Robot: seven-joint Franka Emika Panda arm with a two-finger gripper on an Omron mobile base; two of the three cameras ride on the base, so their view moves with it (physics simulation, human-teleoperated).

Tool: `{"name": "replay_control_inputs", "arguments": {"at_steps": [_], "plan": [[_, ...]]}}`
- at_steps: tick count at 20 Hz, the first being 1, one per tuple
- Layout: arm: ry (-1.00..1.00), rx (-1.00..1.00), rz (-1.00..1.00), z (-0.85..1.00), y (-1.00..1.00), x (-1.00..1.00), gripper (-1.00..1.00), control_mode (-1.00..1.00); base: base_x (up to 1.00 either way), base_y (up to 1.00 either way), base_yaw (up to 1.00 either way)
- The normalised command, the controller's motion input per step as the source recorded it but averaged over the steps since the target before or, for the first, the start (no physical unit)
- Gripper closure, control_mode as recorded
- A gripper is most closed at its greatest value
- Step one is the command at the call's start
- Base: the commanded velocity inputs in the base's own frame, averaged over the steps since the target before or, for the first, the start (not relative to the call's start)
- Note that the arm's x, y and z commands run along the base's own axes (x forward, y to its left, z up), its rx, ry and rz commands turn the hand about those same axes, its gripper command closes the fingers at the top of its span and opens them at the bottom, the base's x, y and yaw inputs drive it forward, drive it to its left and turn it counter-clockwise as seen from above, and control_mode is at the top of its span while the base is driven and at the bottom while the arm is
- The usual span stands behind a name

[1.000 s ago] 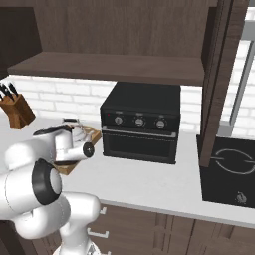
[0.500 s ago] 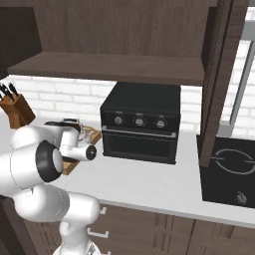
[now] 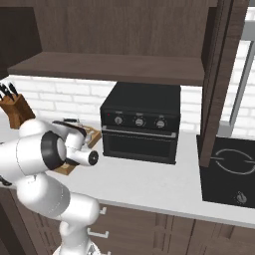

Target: Pick the kettle from the counter and place it on the tray. Then pick the mug from the cabinet and place it on the tray. Then close the cabinet doors.

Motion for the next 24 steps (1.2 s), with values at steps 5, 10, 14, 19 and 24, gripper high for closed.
{"name": "replay_control_inputs", "arguments": {"at_steps": [5,10,14,19,24], "plan": [[0.00,0.00,0.00,-0.23,0.02,0.00,1.00,-1.00,0.00,0.00,0.00],[0.00,0.00,0.00,-0.20,0.09,0.00,-1.00,-1.00,0.00,0.00,0.00],[0.00,0.00,0.01,0.00,0.00,-0.03,-1.00,-1.00,0.00,0.00,0.00],[-0.01,0.00,0.02,0.06,-0.01,-0.15,-1.00,-1.00,0.00,0.00,0.00],[-0.03,0.00,0.00,0.37,-0.14,-0.15,-1.00,-1.00,0.00,0.00,0.00]]}}
